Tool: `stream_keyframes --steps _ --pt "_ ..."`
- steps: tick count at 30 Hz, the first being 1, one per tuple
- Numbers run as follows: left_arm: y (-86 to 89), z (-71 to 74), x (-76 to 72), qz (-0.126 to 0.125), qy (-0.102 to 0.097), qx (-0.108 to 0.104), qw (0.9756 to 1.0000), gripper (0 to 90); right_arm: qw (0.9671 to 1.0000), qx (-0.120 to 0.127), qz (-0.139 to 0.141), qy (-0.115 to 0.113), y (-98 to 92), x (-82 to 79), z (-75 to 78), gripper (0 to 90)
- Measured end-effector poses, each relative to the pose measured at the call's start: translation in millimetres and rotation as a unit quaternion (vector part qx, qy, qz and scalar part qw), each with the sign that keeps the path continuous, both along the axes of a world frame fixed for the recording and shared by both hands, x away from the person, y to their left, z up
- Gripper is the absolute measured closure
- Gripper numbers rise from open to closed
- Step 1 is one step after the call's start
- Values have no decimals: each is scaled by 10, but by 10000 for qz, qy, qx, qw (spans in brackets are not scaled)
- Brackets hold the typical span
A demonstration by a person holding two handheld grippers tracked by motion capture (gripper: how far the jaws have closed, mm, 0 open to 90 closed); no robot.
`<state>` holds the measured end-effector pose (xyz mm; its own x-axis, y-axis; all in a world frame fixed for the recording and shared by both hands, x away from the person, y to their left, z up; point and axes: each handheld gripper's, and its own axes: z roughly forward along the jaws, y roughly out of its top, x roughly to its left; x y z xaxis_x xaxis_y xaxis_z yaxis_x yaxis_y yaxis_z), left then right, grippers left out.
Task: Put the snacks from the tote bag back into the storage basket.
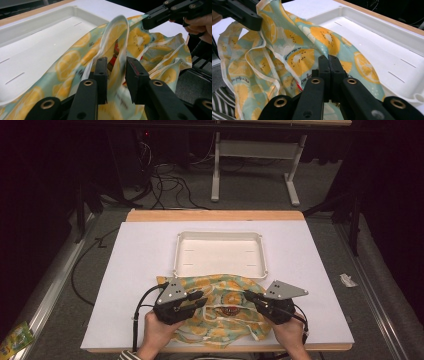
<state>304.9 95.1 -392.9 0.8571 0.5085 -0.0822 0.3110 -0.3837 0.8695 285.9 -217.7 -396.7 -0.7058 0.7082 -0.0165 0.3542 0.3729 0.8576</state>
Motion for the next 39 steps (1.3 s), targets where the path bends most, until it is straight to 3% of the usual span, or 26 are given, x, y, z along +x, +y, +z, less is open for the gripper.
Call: stream_keyframes --steps 9,15,19,24,31,39 --pt "244 1 -69 477 -178 -5 9987 585 9998 155 -101 -9 -144 23 12 900" --pt "305 -54 -57 735 -196 243 9968 505 9997 204 -165 -16 -196 30 24 900" --pt "309 -152 -24 861 -74 458 9952 462 9996 217 -195 -42 -224 43 28 900" --pt "295 -278 8 852 140 578 9946 433 9993 261 -249 2 -274 58 37 900" --pt "280 -362 53 794 316 555 9948 475 9989 317 -340 54 -362 129 35 900" --pt "204 -411 98 590 389 581 9958 656 9979 339 -515 196 -438 266 -41 900"
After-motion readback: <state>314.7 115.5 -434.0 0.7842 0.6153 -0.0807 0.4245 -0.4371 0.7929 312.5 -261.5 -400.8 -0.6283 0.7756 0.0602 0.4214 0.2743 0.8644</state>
